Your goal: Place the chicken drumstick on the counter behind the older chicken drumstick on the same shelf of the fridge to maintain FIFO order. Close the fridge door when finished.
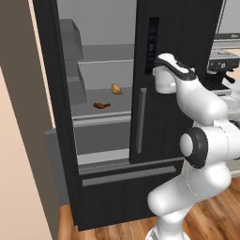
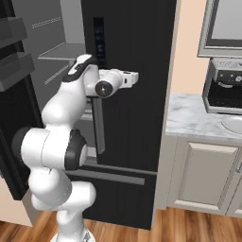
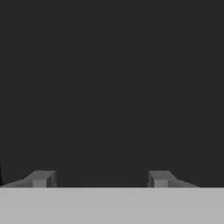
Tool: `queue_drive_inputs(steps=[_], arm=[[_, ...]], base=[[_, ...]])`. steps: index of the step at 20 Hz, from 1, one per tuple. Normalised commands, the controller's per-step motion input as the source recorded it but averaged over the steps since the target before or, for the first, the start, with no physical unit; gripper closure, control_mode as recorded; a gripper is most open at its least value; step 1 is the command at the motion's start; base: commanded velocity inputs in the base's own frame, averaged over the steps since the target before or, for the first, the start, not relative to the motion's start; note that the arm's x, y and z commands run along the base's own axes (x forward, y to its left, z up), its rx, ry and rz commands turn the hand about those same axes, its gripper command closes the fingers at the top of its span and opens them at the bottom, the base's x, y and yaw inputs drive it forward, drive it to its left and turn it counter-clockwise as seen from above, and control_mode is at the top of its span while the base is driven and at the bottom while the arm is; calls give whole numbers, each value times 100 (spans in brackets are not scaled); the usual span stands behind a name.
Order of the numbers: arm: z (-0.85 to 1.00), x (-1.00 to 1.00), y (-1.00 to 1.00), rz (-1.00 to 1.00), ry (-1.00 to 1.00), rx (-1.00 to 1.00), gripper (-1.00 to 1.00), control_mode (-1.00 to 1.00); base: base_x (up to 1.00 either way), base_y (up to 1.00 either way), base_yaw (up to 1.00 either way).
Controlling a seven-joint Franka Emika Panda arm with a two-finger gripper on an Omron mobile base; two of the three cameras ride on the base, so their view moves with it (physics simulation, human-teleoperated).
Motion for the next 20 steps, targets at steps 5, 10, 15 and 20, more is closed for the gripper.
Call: queue_drive_inputs(steps=[5,10,15,20], arm=[[39,70,0,-17,27,-5,-100,-100],[51,42,0,-12,27,-2,-100,-100],[89,-59,0,-2,1,-3,-100,-100],[94,-75,0,-4,0,-11,-100,-100]], base=[[0,0,0],[0,0,0],[0,0,0],[0,0,0]])
